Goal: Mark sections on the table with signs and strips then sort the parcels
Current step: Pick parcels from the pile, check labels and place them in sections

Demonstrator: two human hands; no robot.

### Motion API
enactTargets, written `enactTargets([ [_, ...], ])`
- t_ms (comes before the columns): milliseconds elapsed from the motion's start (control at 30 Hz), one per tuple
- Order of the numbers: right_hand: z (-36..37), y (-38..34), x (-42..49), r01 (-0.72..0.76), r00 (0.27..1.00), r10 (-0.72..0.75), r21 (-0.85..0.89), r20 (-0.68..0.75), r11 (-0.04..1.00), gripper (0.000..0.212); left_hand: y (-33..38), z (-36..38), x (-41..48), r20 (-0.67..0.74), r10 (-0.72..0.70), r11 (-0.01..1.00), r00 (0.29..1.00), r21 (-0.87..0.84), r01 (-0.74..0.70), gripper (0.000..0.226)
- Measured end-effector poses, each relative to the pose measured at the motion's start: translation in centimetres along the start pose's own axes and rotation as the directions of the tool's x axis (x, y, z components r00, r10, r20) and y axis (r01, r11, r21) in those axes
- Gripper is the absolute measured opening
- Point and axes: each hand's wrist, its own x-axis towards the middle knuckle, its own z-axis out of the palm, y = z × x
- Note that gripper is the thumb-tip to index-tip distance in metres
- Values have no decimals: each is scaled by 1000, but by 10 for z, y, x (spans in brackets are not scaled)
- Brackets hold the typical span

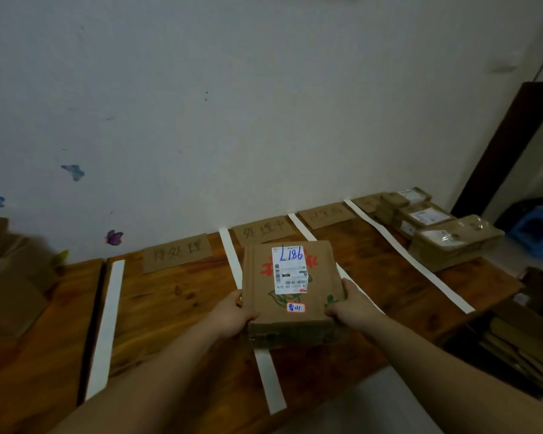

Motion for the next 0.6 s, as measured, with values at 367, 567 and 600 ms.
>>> enactTargets([
  [367,-10,16,110,85,994,-75,-122,82,989,46,-5,26,78,49,-55,990,997,136,48,66],
  [567,-20,31,168,184,957,-149,-125,248,975,45,-4,62,106,-147,-32,999,989,14,34,87],
  [600,-23,34,177,199,950,-159,-129,270,971,46,-4,67,111,-192,-27,1000,981,10,29,83],
])
